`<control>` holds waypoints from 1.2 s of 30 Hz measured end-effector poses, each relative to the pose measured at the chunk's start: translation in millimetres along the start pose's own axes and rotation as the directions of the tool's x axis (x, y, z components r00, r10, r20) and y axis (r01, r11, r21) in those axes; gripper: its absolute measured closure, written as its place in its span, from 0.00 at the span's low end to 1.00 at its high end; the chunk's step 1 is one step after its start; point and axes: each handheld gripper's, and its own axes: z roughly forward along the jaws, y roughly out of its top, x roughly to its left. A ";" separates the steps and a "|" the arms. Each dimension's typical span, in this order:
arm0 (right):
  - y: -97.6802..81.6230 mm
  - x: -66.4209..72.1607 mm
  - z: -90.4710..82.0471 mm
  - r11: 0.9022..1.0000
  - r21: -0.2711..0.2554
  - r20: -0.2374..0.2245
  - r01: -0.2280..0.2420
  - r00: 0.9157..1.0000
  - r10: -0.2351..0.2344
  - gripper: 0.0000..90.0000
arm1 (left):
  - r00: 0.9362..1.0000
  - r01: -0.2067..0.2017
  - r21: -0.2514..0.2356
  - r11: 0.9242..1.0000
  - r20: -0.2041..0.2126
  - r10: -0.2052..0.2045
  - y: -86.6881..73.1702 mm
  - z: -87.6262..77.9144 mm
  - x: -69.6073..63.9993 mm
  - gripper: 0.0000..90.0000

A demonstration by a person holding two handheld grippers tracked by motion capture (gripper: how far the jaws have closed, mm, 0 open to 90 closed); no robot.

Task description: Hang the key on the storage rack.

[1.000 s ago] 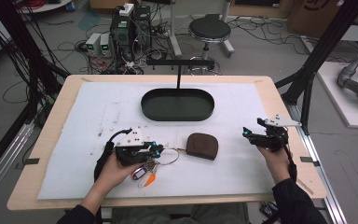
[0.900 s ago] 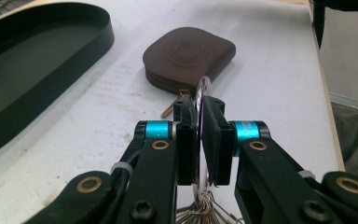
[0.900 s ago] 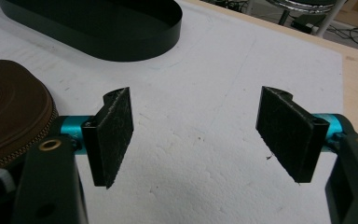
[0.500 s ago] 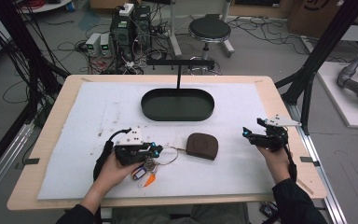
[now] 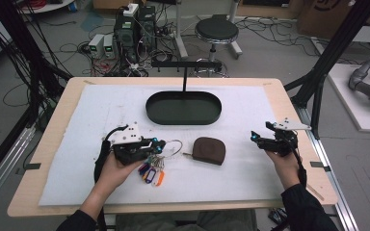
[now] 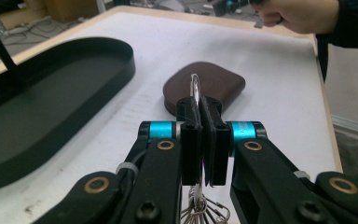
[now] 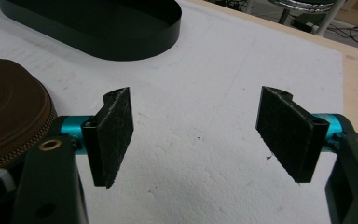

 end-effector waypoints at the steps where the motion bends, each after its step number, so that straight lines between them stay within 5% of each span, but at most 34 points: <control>1: -0.1 -0.2 -0.1 1.000 0.001 0.002 0.000 1.000 0.000 0.31 | 1.000 -0.003 -0.007 1.000 -0.007 0.003 2.3 -1.8 0.3 0.96; 13: 0.2 -0.4 0.5 1.000 0.001 0.005 0.003 1.000 -0.003 0.31 | 0.997 -0.020 -0.069 0.997 -0.078 0.015 22.9 -18.5 9.4 0.96; 36: 0.2 -1.1 3.1 1.000 -0.004 -0.001 -0.002 1.000 0.002 0.31 | 0.984 -0.028 -0.116 0.993 -0.177 0.007 74.4 -18.4 41.0 0.96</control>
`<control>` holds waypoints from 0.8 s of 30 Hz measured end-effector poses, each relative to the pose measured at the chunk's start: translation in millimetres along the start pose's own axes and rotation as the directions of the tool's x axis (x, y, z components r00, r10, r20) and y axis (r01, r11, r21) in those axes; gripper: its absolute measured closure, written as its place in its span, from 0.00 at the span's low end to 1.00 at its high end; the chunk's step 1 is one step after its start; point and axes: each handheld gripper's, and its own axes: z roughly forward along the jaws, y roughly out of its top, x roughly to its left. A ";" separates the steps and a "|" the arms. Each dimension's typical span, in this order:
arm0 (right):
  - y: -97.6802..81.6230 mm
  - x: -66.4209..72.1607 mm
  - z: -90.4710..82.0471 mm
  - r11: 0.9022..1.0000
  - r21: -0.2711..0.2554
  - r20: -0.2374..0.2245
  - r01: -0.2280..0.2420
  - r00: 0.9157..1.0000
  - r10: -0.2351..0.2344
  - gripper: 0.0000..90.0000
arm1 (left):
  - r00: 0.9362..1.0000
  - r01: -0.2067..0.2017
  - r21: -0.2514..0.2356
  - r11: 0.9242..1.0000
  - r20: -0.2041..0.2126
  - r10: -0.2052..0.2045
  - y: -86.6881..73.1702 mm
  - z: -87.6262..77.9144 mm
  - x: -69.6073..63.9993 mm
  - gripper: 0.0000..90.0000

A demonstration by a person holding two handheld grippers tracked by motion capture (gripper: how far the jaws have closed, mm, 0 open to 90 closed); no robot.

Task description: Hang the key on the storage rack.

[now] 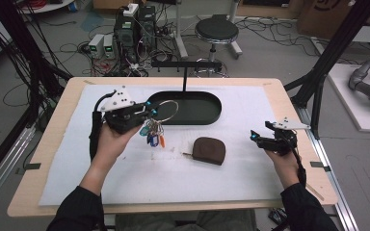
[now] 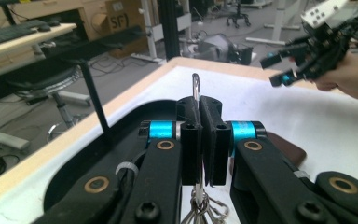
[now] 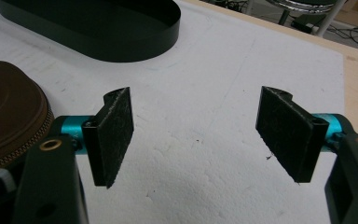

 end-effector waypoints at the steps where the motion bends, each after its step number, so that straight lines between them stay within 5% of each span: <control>1: 0.1 -0.1 -0.1 1.000 0.000 0.000 -0.001 1.000 0.001 0.31 | 1.000 -0.002 -0.003 1.000 -0.005 0.002 1.8 0.1 1.6 0.96; 12: 0.0 -1.1 -0.4 1.000 -0.002 -0.001 -0.001 1.000 0.001 0.31 | 0.998 0.006 -0.035 0.999 -0.061 -0.008 19.8 4.9 21.2 0.96; 24: -0.1 -1.6 -0.5 1.000 -0.002 -0.003 -0.004 1.000 0.004 0.31 | 0.995 0.012 -0.016 1.000 -0.104 -0.014 31.2 17.7 41.3 0.96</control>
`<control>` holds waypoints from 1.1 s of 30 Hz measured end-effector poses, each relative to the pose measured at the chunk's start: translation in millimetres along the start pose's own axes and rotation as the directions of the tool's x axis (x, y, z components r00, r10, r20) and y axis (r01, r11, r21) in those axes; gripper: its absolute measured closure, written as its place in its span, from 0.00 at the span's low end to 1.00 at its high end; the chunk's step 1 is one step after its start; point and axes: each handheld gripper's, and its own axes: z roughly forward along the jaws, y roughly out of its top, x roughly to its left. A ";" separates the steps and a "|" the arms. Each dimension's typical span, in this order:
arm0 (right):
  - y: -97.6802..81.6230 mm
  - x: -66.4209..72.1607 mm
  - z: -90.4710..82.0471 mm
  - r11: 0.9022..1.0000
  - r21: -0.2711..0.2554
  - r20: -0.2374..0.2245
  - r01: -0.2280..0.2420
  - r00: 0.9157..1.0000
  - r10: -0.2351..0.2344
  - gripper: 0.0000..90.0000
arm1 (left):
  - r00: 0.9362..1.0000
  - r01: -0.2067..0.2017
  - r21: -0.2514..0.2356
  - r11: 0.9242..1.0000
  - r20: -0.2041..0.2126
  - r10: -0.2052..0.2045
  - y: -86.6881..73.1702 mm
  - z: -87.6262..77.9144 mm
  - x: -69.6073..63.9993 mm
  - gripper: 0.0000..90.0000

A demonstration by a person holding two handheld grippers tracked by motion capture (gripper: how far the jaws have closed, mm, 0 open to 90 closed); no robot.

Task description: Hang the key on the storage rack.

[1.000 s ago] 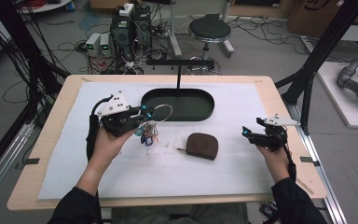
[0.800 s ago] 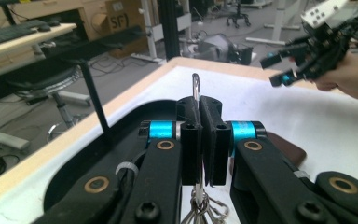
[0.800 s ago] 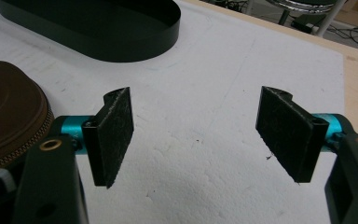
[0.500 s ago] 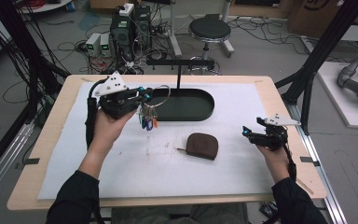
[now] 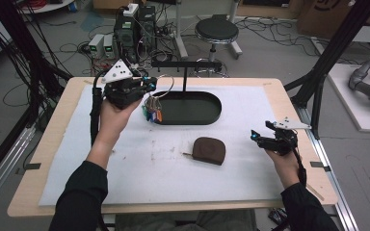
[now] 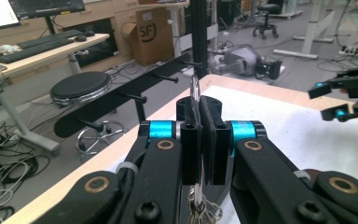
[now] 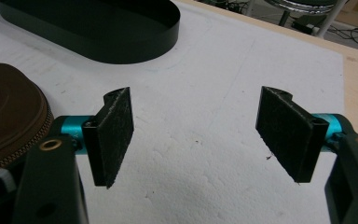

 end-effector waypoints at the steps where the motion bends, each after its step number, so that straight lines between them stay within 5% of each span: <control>1: 0.0 -0.1 0.1 1.000 -0.002 -0.001 0.001 1.000 -0.001 0.31 | 1.000 0.000 0.000 1.000 0.000 0.000 0.0 0.0 0.0 0.96; 33: -0.1 -1.4 0.2 1.000 -0.007 -0.005 -0.001 1.000 0.001 0.31 | 0.990 0.067 0.076 0.995 -0.130 -0.057 -13.3 47.4 45.8 0.96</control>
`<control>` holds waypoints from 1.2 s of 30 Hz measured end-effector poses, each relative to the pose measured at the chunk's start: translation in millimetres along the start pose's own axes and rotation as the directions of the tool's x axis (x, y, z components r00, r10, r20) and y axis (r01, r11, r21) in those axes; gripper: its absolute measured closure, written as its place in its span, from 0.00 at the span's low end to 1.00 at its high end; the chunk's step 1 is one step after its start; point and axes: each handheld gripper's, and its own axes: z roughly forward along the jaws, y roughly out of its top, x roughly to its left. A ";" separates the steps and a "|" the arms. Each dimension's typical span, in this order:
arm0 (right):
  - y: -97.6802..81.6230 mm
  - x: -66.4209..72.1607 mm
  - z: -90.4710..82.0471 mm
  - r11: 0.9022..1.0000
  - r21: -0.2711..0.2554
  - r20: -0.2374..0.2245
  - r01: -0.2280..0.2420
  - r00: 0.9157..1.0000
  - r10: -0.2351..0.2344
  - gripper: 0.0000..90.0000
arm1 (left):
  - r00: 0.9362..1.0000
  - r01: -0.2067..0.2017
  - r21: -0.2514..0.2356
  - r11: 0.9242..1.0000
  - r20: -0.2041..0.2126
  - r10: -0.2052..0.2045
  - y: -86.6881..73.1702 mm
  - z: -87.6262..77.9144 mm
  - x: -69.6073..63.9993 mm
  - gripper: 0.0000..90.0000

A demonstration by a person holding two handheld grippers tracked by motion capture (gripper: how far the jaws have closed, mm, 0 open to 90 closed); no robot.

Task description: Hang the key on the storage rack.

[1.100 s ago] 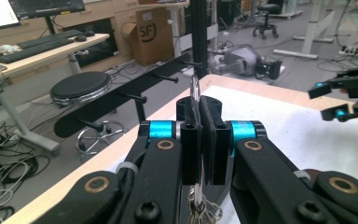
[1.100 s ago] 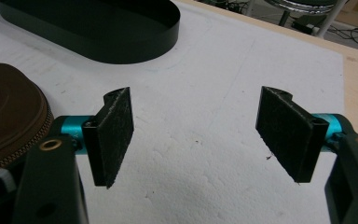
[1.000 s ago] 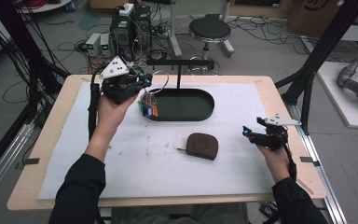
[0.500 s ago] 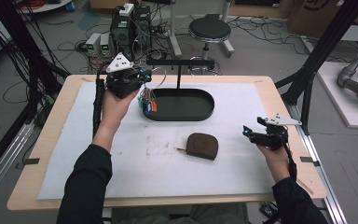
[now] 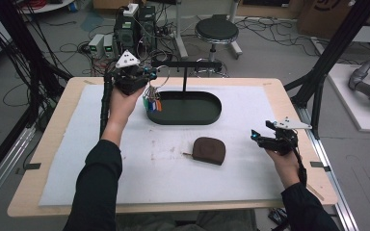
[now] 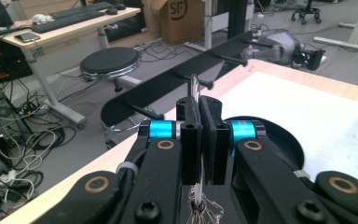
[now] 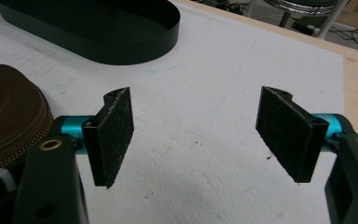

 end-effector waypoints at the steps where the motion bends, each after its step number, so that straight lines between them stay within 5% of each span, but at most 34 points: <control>1: 0.0 -0.4 0.3 1.000 0.001 0.003 0.003 1.000 -0.003 0.31 | 1.000 0.012 0.010 1.000 -0.001 -0.012 -2.7 2.9 3.2 0.96; 36: -0.4 -0.2 1.3 1.000 0.007 -0.005 0.007 1.000 -0.007 0.31 | 0.989 0.138 0.010 0.990 -0.057 -0.138 -29.8 19.0 23.7 0.95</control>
